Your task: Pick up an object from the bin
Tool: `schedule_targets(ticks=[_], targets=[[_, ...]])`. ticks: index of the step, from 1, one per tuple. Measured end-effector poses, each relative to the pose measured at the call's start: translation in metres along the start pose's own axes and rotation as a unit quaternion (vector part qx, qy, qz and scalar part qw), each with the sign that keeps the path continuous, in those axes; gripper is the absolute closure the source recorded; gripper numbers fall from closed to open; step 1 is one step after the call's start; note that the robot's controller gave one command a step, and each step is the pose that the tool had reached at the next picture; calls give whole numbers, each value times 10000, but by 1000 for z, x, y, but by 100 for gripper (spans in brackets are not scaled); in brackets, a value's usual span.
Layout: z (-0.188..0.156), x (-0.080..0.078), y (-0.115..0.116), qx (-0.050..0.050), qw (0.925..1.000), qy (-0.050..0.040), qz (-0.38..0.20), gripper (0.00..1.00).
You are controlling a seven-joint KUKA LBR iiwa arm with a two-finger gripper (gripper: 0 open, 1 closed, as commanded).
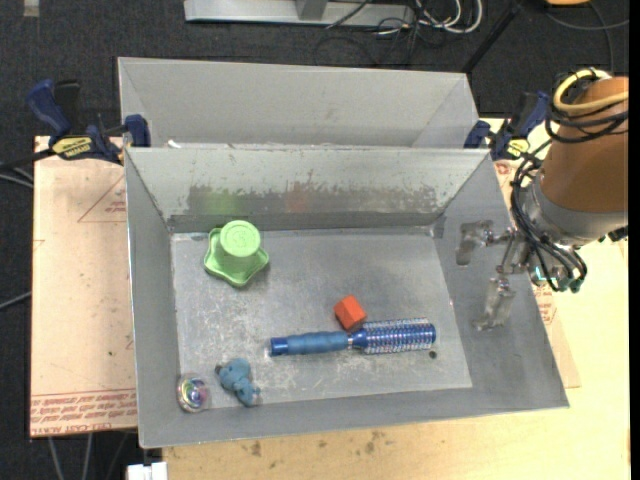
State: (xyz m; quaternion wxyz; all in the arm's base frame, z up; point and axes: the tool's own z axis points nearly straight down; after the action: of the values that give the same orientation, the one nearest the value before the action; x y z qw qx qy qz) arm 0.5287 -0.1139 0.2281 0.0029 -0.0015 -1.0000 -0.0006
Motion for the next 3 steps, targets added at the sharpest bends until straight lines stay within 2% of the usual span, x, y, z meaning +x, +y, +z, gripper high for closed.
schedule_targets(ticks=[1,2,3], targets=[[145,23,31,-8,9912,-1,-1325,0],[157,36,63,12,9986,-75,-524,0],[159,39,63,3,9986,-34,-530,100]])
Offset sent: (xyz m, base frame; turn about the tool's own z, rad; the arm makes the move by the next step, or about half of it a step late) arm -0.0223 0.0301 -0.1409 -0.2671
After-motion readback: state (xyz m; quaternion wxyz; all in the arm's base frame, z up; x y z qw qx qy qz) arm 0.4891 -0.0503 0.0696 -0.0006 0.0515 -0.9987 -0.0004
